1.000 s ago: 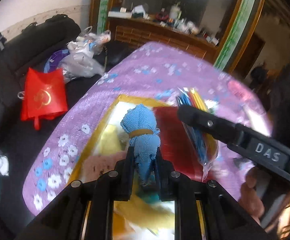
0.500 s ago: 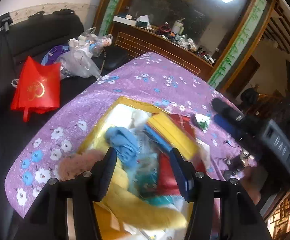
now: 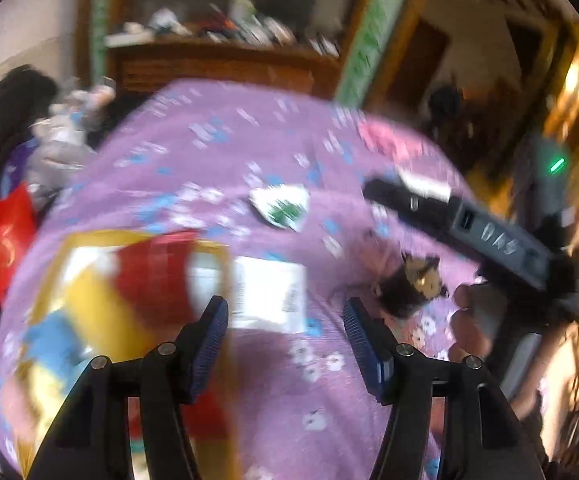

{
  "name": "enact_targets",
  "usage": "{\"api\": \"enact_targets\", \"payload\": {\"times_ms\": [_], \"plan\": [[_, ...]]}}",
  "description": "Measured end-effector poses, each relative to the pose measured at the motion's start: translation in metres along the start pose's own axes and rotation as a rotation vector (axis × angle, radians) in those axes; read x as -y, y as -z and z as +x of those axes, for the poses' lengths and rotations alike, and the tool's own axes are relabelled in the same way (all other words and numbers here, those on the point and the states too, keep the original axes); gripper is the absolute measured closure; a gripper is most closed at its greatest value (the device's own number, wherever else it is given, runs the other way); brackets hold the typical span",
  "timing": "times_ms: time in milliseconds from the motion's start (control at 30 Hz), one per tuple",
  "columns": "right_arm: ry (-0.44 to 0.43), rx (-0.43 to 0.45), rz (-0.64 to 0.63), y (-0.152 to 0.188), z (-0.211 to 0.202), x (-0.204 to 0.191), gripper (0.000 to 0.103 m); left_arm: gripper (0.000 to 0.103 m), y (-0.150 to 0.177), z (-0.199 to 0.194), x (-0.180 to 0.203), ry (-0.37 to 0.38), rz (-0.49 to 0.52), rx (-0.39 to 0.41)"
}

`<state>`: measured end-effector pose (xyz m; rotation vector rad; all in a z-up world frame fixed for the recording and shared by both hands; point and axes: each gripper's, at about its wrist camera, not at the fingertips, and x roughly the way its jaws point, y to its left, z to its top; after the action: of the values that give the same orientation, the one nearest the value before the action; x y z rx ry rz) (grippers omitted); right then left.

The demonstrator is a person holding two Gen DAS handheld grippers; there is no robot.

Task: Organize soft objects
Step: 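Grasp the white sachet with the left gripper while the right grasps the green-printed sachet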

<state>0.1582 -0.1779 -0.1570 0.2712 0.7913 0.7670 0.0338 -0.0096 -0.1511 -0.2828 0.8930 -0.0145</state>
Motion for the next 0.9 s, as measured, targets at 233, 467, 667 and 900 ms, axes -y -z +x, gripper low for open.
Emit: {"api": "enact_targets", "payload": {"times_ms": [233, 467, 667, 900], "plan": [[0.059, 0.092, 0.016, -0.004, -0.017, 0.016, 0.016, 0.04, -0.011, 0.102, 0.041, -0.139, 0.104, -0.247], [0.026, 0.07, 0.067, -0.006, -0.017, 0.028, 0.016, 0.042, 0.004, 0.118, 0.034, -0.267, 0.147, -0.279], [0.023, 0.091, 0.094, -0.006, -0.021, 0.034, 0.016, 0.062, -0.001, 0.124, 0.038, -0.354, 0.172, -0.231], [-0.001, 0.053, 0.134, -0.005, -0.014, 0.04, 0.016, 0.102, -0.005, 0.102, 0.034, -0.365, 0.207, -0.155]]}}
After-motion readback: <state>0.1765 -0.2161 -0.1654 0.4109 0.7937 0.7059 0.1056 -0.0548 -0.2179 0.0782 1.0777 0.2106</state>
